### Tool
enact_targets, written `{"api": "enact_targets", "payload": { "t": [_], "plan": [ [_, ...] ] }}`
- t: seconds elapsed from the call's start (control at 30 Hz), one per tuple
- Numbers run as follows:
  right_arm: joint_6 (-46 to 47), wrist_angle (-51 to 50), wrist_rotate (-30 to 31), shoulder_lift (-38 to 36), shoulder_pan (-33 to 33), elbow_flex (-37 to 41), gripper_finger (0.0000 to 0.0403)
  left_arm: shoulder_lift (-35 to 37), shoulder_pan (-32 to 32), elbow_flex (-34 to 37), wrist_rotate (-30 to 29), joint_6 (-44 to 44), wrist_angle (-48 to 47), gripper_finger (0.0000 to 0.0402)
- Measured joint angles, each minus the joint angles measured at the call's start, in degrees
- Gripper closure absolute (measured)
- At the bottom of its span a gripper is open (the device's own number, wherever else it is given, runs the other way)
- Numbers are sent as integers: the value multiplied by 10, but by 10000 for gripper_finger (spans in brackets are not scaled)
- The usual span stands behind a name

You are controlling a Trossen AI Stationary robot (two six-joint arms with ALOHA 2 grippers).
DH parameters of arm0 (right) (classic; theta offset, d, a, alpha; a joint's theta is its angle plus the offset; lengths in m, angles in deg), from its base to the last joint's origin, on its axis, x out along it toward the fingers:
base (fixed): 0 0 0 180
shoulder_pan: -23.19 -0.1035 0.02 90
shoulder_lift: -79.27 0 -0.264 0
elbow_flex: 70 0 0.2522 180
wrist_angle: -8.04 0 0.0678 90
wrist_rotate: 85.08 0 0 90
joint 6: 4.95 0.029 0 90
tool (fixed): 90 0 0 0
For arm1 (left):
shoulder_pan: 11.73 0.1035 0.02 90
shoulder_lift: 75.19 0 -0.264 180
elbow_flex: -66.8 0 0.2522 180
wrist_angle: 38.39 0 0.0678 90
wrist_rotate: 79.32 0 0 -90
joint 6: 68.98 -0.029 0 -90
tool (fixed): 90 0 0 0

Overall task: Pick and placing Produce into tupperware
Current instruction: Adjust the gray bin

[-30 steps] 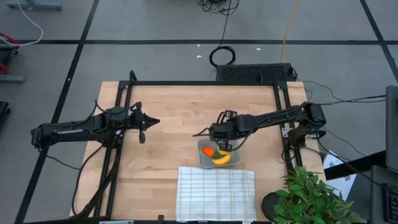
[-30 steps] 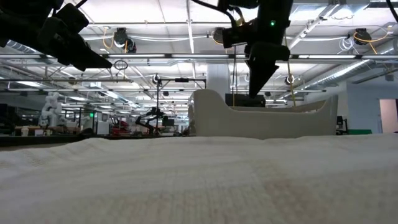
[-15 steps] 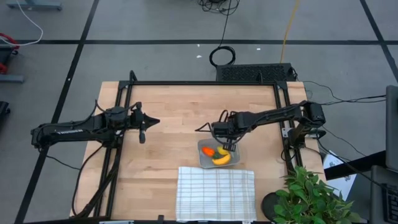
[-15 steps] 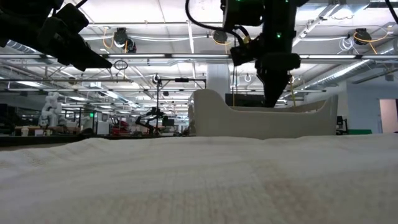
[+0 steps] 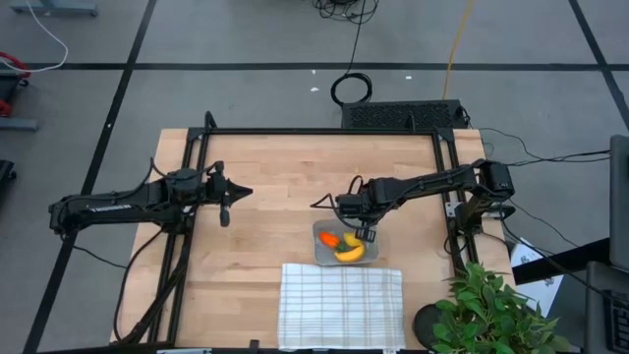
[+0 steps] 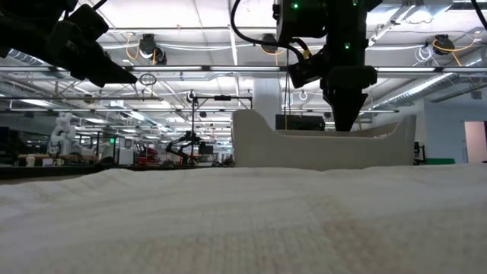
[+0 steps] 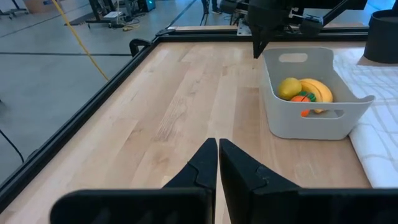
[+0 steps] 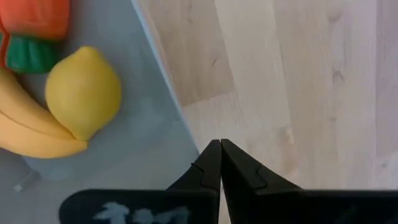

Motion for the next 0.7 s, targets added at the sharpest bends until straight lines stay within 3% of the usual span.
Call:
{"api": "enact_targets", "payload": {
  "t": [0.7],
  "plan": [
    [19,-4,-28,0,-3,0,403,0,0,0,0,0,0,380]
  ]
}}
